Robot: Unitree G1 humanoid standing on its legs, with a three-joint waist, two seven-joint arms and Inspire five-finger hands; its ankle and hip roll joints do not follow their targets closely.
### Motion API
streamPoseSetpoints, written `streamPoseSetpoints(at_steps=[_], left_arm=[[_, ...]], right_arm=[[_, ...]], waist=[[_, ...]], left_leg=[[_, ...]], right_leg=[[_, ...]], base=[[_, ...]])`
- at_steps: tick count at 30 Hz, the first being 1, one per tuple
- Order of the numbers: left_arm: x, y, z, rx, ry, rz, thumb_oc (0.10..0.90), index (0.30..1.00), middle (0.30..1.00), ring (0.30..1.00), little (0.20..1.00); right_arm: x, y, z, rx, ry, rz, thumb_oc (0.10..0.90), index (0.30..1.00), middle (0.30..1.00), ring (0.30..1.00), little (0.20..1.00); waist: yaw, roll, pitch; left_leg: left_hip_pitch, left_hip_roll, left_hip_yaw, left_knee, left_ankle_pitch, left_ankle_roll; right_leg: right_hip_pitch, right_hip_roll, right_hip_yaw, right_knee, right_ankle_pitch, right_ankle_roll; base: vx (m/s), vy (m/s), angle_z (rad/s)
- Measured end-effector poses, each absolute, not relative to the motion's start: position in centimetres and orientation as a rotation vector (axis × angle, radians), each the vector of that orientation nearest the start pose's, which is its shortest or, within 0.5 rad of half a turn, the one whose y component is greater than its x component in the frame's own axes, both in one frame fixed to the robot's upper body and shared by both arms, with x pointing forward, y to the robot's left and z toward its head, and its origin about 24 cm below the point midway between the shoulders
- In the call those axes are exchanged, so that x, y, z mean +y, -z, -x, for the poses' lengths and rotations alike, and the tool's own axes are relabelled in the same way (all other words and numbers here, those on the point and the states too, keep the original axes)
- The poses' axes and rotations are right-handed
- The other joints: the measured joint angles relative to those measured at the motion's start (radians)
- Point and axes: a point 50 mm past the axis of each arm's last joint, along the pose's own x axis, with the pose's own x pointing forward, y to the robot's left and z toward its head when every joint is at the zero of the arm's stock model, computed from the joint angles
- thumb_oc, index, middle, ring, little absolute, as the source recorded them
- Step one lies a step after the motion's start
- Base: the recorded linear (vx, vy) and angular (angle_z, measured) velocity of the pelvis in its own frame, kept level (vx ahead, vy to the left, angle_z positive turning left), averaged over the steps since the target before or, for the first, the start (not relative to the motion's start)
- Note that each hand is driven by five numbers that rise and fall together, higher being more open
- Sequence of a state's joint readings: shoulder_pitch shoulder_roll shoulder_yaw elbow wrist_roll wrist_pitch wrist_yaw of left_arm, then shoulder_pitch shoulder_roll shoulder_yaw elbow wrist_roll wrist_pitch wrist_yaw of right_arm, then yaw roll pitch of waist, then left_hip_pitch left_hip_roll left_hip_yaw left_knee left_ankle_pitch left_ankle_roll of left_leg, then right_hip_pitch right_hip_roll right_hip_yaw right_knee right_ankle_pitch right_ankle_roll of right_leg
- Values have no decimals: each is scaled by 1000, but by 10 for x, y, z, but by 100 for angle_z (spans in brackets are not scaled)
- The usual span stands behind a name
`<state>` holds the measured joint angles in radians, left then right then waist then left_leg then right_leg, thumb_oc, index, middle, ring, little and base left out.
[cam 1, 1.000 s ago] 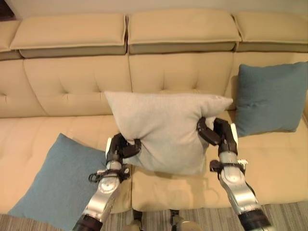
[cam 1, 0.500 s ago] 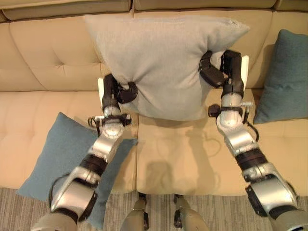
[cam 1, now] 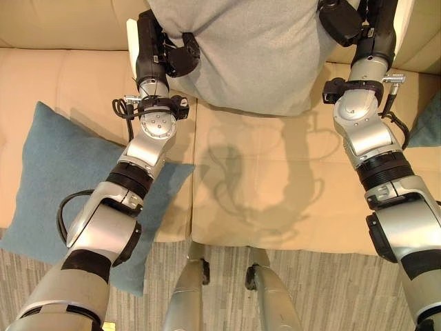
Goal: Pick up all the scattered cushions and arrange them neatly on the sofa.
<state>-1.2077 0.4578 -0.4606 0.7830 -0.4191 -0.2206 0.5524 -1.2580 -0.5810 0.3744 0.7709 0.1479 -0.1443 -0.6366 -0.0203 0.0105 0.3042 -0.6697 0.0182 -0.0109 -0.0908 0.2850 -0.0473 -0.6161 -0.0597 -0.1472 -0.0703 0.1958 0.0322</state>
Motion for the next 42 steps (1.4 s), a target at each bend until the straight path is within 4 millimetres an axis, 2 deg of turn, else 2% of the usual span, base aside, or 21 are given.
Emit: streamPoseSetpoints(at_steps=[1, 2, 3, 4, 5, 11, 15, 18, 19, 22, 26, 27, 29, 30, 31, 32, 34, 36, 38, 40, 42], left_arm=[[148, -288, -400, -620, -267, -150, 624, 636, 636, 636, 636], [145, -290, -399, -636, -259, -138, 800, 900, 900, 900, 900], [144, -290, -399, -637, -253, -141, 800, 900, 900, 900, 900], [141, -290, -399, -637, -242, -141, 800, 900, 900, 900, 900], [143, -295, -398, -652, -236, -142, 800, 900, 900, 900, 900], [161, -291, -399, -628, -264, -198, 800, 900, 900, 900, 900], [169, -274, -398, -592, -257, -230, 800, 900, 900, 900, 900], [180, -249, -390, -556, -244, -197, 800, 900, 900, 900, 900], [187, -233, -385, -530, -255, -176, 800, 900, 900, 900, 900], [206, -208, -374, -475, -278, -178, 800, 900, 900, 900, 900], [231, -171, -351, -402, -306, -210, 800, 900, 900, 900, 900], [241, -147, -337, -349, -308, -244, 800, 900, 900, 900, 900], [251, -113, -310, -266, -312, -257, 800, 900, 900, 900, 900], [258, -87, -292, -180, -306, -275, 800, 900, 900, 900, 900], [261, -76, -285, -138, -305, -284, 800, 900, 900, 900, 900], [267, -57, -270, -67, -308, -292, 800, 900, 900, 900, 900], [268, -31, -251, 37, -300, -277, 800, 900, 900, 900, 900], [260, 15, -216, 216, -310, -215, 800, 900, 900, 900, 900], [251, 53, -188, 378, -305, -188, 800, 900, 900, 900, 900], [244, 82, -157, 523, -284, -185, 800, 900, 900, 900, 900], [238, 95, -143, 604, -277, -165, 800, 900, 900, 900, 900]], right_arm=[[-193, -330, -387, -748, 522, 390, 800, 900, 900, 900, 900], [-193, -335, -387, -757, 523, 376, 800, 900, 900, 900, 900], [-193, -337, -387, -758, 526, 371, 800, 900, 900, 900, 900], [-199, -337, -387, -750, 541, 370, 800, 900, 900, 900, 900], [-202, -342, -385, -757, 550, 362, 800, 900, 900, 900, 900], [-202, -338, -387, -727, 491, 404, 800, 900, 900, 900, 900], [-205, -327, -387, -697, 471, 422, 800, 900, 900, 900, 900], [-217, -307, -381, -678, 459, 427, 800, 900, 900, 900, 900], [-227, -292, -376, -655, 463, 429, 800, 900, 900, 900, 900], [-247, -266, -366, -598, 472, 423, 800, 900, 900, 900, 900], [-275, -209, -347, -450, 483, 454, 800, 900, 900, 900, 900], [-284, -175, -336, -352, 472, 479, 800, 900, 900, 900, 900], [-284, -126, -314, -230, 452, 431, 800, 900, 900, 900, 900], [-289, -94, -299, -114, 415, 463, 800, 900, 900, 900, 900], [-291, -81, -292, -64, 405, 474, 800, 900, 900, 900, 900], [-293, -59, -280, 17, 394, 478, 800, 900, 900, 900, 900], [-292, -28, -260, 129, 367, 474, 800, 900, 900, 900, 900], [-285, 21, -226, 322, 332, 457, 800, 900, 900, 900, 900], [-275, 57, -196, 482, 294, 424, 800, 900, 900, 900, 900], [-267, 81, -170, 594, 280, 399, 800, 900, 900, 900, 900], [-266, 89, -158, 645, 263, 405, 800, 900, 900, 900, 900]], waist=[[-1, -2, 11], [4, 8, 26], [1, 13, 28], [-25, 10, 26], [-10, 7, 29], [4, 7, 29], [2, 6, 29], [2, 5, 30], [1, 5, 30], [-3, 4, 30], [-4, -1, 33], [-5, -2, 33], [-10, -9, 32], [-15, -9, 31], [-18, -9, 30], [-21, -10, 28], [-23, -14, 15], [-21, -11, -24], [-20, -1, -67], [-20, 15, -136], [-19, 29, -162]], left_leg=[[-2, 7, -11, 0, 4, 4], [-1, 14, -24, 1, 10, 14], [-1, 5, -28, 1, 10, 13], [2, -40, -23, 1, 9, 12], [0, -40, -16, 1, 7, 10], [9, 3, 3, 0, -5, -5], [28, 18, 4, 0, -24, -9], [62, 20, 8, 0, -28, -12], [85, 20, 8, 0, -30, -11], [137, 23, 9, 0, -46, -9], [230, 28, 16, -1, -71, -10], [271, 30, 20, 0, -80, -16], [340, 31, 29, 0, -98, -18], [382, 31, 31, -1, -108, -18], [400, 31, 31, -1, -115, -21], [426, 34, 31, -1, -126, -23], [443, 37, 31, -1, -133, -20], [481, 37, 30, -1, -147, -26], [546, 38, 29, -1, -160, -24], [582, 40, 28, -2, -176, -27], [603, 42, 26, -2, -180, -24]], right_leg=[[-29, 3, 5, 44, -9, 11], [-101, 7, 14, 148, -75, 55], [-104, 3, 22, 105, -87, 71], [-52, -22, 37, -9, 43, 60], [-51, -21, 39, -22, 43, 28], [-47, 19, 38, -22, 57, 19], [-31, 33, 40, -22, 59, 17], [0, 35, 44, -22, 56, 21], [24, 36, 43, -22, 53, 24], [76, 38, 42, -22, 40, 32], [168, 39, 42, -22, 22, 30], [206, 40, 40, -22, 12, 36], [274, 41, 39, -22, -7, 26], [317, 40, 37, -23, -21, 32], [334, 39, 36, -23, -32, 30], [361, 42, 33, -23, -38, 27], [378, 44, 32, -23, -52, 30], [416, 44, 28, -23, -62, 24], [484, 45, 24, -23, -82, 22], [522, 47, 20, -27, -98, 19], [543, 49, 17, -30, -103, 16]], base=[[-20, -10, -26], [-14, -13, -15], [-21, -17, 37], [-16, -17, 52], [-31, -9, 41], [-37, -16, -8], [-49, -11, -7], [-51, -20, -4], [0, 0, 0], [0, 0, 0], [0, 0, 0], [21, -37, -4], [20, -35, -4], [0, 0, 0], [-1, -58, -2], [-19, -32, 0], [8, -43, 0], [11, -73, 3], [16, -75, 7], [-18, -64, 5], [-113, -49, 3]])
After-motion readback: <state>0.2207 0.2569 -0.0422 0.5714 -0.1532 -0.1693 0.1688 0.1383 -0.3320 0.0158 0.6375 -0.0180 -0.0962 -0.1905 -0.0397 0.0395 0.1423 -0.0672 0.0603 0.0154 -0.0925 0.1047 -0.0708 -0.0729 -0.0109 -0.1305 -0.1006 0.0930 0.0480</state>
